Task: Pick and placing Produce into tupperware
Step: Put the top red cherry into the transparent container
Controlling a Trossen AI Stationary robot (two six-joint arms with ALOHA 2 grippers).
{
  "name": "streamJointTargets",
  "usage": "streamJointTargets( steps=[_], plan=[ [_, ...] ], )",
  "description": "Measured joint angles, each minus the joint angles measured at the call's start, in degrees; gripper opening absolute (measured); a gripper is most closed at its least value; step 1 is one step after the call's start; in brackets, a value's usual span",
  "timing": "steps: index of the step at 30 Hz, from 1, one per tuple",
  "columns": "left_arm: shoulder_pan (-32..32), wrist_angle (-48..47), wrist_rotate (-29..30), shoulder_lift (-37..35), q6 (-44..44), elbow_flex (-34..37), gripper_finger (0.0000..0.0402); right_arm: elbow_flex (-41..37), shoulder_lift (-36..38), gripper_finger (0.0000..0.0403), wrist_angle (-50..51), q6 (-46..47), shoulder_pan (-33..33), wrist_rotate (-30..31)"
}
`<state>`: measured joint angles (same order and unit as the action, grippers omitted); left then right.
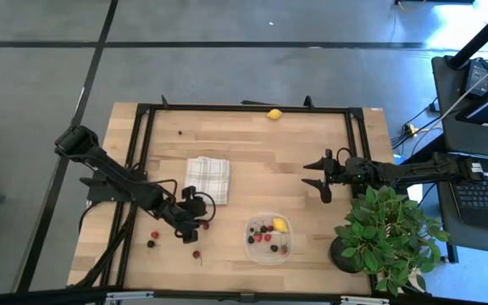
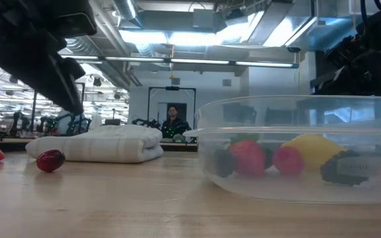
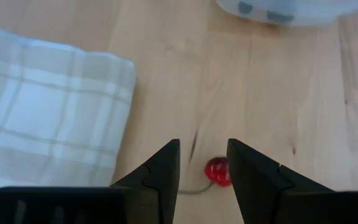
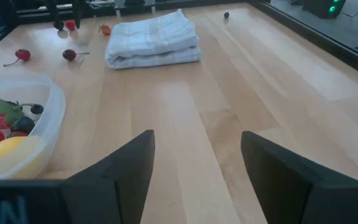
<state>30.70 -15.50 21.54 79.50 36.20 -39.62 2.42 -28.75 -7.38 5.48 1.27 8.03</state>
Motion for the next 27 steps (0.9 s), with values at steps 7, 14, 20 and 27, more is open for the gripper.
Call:
streamJointTargets(
  steps=[7, 14, 20, 27],
  plan=[
    [-0.2, 0.2, 1.94, 0.0, 3.73, 0.0, 0.0142, 0.0, 0.02, 0.0241, 0.07, 0.01, -0.01, -0.04],
    [-0.2, 0.19, 0.1, 0.0, 4.25, 0.0, 0.0223, 0.0, 0.02, 0.0241, 0.07, 0.01, -0.01, -0.05],
    [0.61, 2.62, -0.15, -0.01, 10.19, 0.0, 0.0235, 0.0, 0.02, 0.0241, 0.05, 0.01, -0.01, -0.07],
    [0.32, 3.55, 0.02, 0.78, 8.02, 0.0, 0.0232, 0.0, 0.02, 0.0241, 0.05, -0.01, -0.01, -0.07]
  ],
)
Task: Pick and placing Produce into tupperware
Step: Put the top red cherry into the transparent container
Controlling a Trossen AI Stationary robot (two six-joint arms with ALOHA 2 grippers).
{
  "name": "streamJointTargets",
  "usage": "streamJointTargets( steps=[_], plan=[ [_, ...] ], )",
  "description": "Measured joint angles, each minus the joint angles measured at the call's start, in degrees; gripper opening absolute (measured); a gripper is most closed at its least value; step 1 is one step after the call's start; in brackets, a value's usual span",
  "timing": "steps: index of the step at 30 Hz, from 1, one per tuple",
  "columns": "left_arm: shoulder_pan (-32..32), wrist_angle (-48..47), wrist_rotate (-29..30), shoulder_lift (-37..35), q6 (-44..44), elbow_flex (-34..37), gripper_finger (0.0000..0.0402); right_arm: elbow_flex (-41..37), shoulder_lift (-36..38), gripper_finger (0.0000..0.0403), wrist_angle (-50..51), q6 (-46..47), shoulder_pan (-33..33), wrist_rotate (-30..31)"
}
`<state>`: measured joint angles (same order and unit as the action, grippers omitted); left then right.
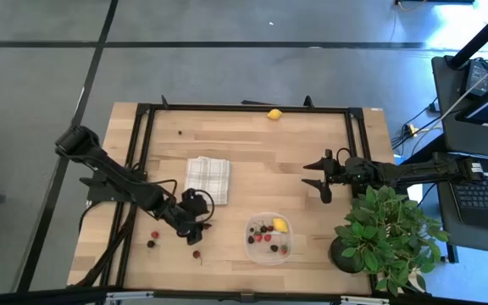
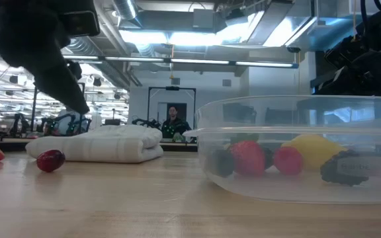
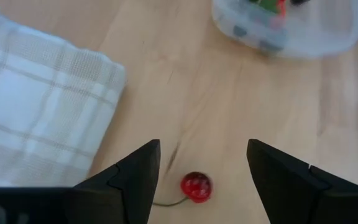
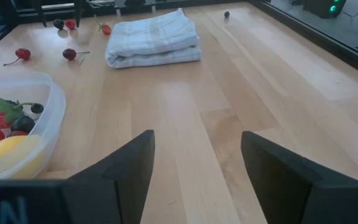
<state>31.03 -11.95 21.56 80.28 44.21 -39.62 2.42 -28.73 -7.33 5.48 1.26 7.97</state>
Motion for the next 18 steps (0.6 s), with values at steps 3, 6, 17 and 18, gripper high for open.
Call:
streamJointTargets(
  steps=[3, 6, 17, 18],
  plan=[
    [0.24, 0.36, 0.04, 1.72, -4.71, 0.0, 0.0232, 0.0, -0.01, 0.0241, 0.0, 0.0, 0.0, 0.0],
    [0.24, 0.5, -0.45, 3.97, -5.91, 0.0, 0.0232, 0.0, 0.0, 0.0241, -0.02, -0.06, 0.0, 0.0],
    [1.45, 2.2, -3.23, 10.04, -5.49, 0.0, 0.0232, 0.0, 0.0, 0.0241, -0.04, -1.57, 0.02, 0.0],
    [1.64, 2.41, -3.23, 10.24, -5.47, 0.0, 0.0232, 0.0, 0.0, 0.0241, -0.04, -1.62, 0.02, 0.02]
  ],
)
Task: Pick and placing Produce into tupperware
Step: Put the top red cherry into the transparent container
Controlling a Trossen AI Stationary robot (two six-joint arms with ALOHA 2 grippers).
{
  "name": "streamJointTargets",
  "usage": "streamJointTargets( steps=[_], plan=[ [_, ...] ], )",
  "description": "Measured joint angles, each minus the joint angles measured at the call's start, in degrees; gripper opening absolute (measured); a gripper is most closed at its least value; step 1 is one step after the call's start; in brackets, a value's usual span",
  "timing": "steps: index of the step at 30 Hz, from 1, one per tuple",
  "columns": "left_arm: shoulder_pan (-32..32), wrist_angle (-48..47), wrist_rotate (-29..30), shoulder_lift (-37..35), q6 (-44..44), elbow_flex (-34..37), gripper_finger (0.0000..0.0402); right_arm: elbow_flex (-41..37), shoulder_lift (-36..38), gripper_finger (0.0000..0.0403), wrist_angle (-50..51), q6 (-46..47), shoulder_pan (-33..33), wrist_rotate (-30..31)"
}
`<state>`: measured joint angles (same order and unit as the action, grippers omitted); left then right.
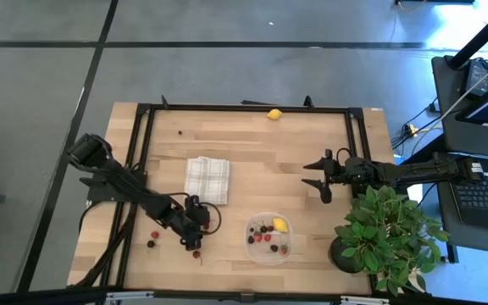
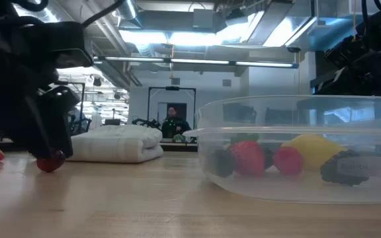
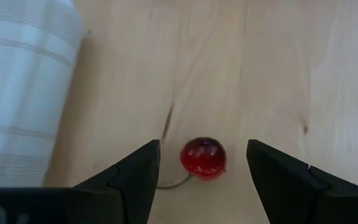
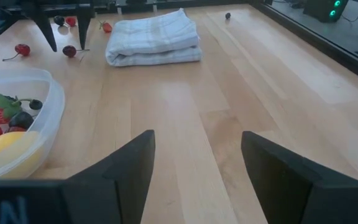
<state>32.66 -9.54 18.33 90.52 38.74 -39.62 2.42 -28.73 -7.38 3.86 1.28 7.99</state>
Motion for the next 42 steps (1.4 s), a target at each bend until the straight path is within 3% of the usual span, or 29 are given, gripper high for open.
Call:
streamJointTargets(
  steps=[13, 42],
  plan=[
    [0.48, 0.03, 3.44, 1.95, -4.76, 0.0, 0.0232, 0.0, 0.0, 0.0241, 0.0, -0.04, 0.0, 0.0],
    [2.69, 1.33, 2.89, 4.9, 1.14, -0.15, 0.0183, 0.0, 0.0, 0.0241, 0.0, -1.16, 0.0, 0.02]
  ],
)
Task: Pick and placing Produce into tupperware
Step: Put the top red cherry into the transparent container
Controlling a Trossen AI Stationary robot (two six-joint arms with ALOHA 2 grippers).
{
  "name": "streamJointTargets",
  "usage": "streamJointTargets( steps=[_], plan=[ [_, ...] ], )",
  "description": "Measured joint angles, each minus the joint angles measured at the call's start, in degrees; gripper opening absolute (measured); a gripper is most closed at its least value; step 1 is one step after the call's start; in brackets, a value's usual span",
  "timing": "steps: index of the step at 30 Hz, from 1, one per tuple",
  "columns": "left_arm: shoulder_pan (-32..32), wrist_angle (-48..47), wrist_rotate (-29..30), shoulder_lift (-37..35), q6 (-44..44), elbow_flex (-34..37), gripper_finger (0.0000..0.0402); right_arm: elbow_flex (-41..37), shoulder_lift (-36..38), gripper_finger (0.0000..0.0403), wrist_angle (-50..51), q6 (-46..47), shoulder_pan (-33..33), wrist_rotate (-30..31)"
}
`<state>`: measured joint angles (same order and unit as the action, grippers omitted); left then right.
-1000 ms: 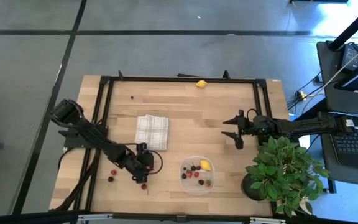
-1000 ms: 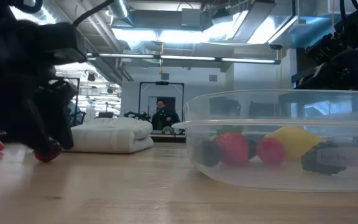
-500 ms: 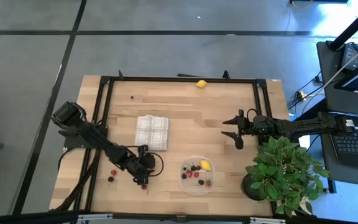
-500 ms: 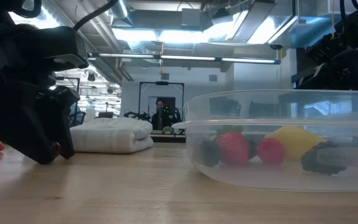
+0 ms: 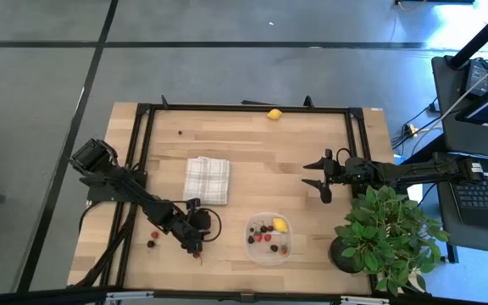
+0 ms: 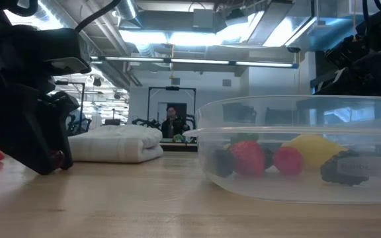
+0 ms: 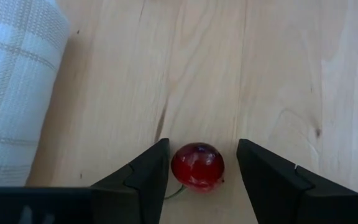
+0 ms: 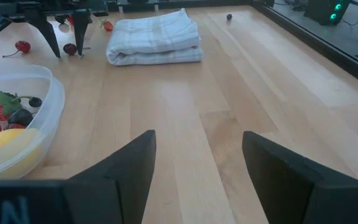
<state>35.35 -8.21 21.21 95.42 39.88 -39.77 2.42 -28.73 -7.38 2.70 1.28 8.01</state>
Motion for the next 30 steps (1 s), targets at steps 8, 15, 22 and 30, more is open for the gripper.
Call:
streamJointTargets(
  steps=[8, 15, 22, 30],
  plan=[
    [0.02, -0.13, -0.09, 0.04, 0.02, 0.07, 0.0183, 0.0, -0.01, 0.0241, 0.0, -0.04, 0.0, 0.0],
    [0.02, -0.22, -0.15, 0.04, 0.09, 0.07, 0.0183, 0.0, 0.0, 0.0241, 0.0, -0.11, 0.0, 0.0],
    [0.02, -0.27, -0.3, 0.04, 0.26, 0.07, 0.0173, 0.0, 0.0, 0.0241, 0.0, -0.17, 0.0, 0.0],
    [0.07, -0.34, -0.76, 0.02, 0.26, 0.11, 0.0119, 0.0, 0.0, 0.0241, 0.0, -0.2, 0.0, 0.0]
  ],
)
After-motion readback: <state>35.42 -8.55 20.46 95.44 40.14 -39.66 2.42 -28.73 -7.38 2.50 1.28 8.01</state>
